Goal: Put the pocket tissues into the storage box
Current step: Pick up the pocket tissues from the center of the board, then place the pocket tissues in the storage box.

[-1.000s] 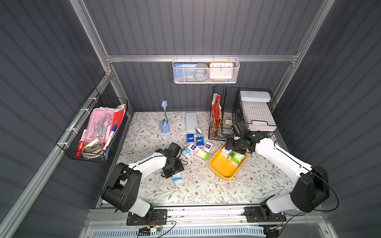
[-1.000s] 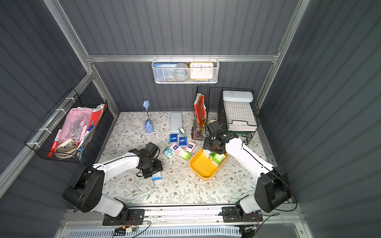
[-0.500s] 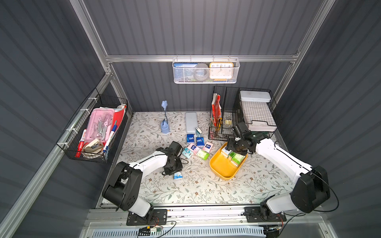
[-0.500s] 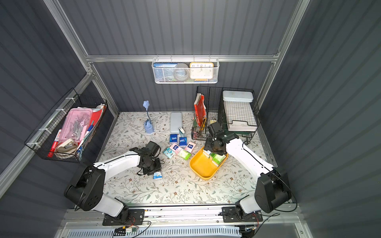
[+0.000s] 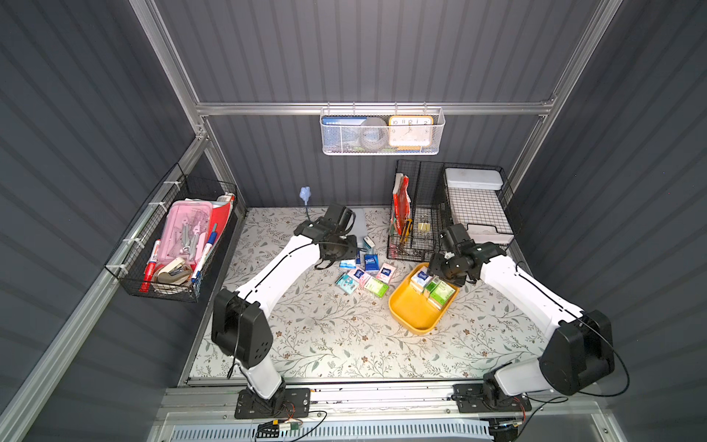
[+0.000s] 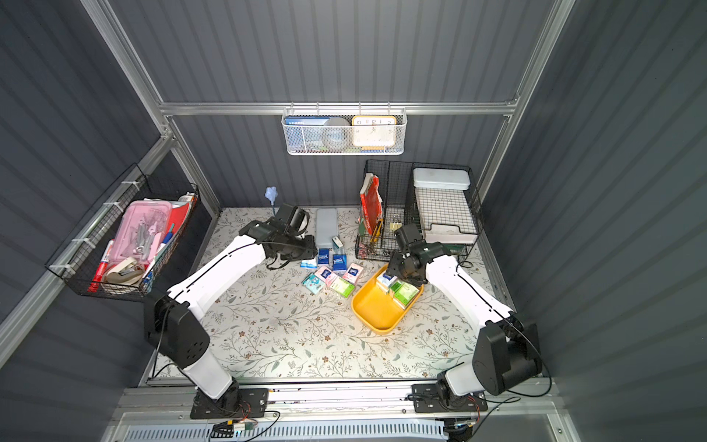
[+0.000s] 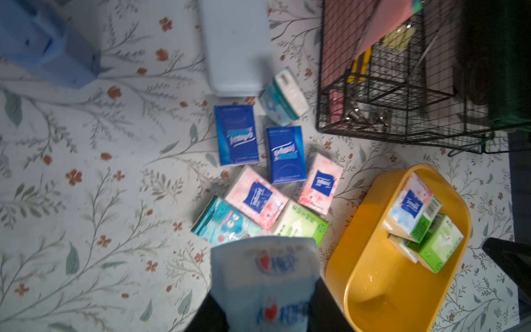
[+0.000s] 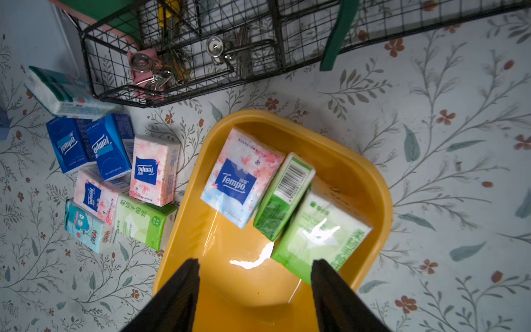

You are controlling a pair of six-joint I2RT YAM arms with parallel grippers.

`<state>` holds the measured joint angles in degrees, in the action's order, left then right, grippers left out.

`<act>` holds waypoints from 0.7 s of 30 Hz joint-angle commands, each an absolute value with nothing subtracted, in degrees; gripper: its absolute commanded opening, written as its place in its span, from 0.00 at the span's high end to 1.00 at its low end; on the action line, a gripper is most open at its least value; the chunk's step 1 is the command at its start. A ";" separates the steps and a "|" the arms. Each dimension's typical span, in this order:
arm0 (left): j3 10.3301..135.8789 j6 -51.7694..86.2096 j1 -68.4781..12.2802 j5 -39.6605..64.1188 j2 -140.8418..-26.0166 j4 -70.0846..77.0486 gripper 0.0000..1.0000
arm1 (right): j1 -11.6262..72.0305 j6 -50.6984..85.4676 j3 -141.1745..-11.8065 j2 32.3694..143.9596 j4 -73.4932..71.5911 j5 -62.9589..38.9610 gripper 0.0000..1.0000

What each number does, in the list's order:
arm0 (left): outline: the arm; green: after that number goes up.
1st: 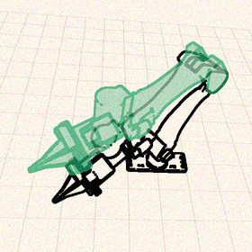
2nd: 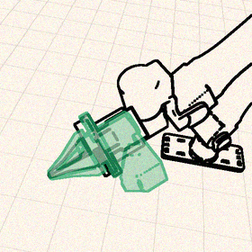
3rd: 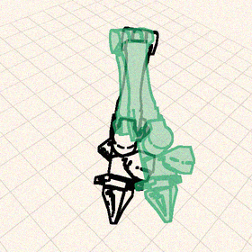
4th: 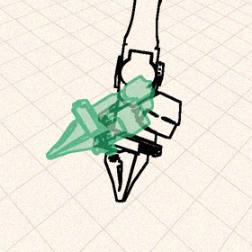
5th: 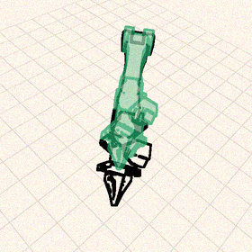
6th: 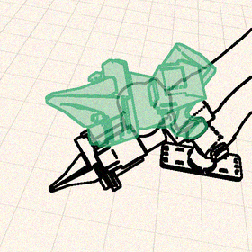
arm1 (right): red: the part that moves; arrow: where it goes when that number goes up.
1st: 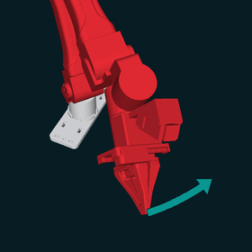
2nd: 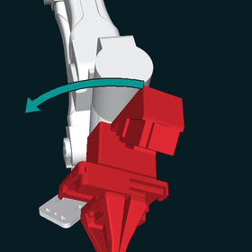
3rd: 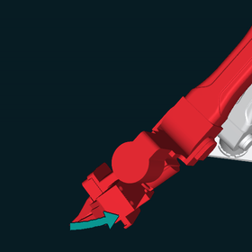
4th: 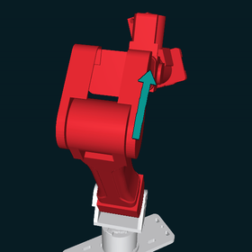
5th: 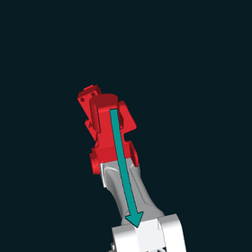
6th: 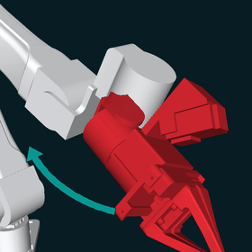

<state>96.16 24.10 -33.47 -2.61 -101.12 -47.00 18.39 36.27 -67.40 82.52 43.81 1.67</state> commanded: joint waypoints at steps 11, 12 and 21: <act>119.77 13.71 -51.16 3.13 -122.23 -54.43 0.64 | 11.02 35.51 -62.93 74.84 46.65 -0.09 0.34; 119.71 13.71 -52.31 3.46 -122.95 -54.32 0.64 | 10.53 35.69 -62.47 74.41 46.64 -0.09 0.34; 117.31 13.96 -56.85 -0.11 -127.39 -53.00 0.64 | 8.42 36.17 -60.29 72.33 45.33 -1.56 0.34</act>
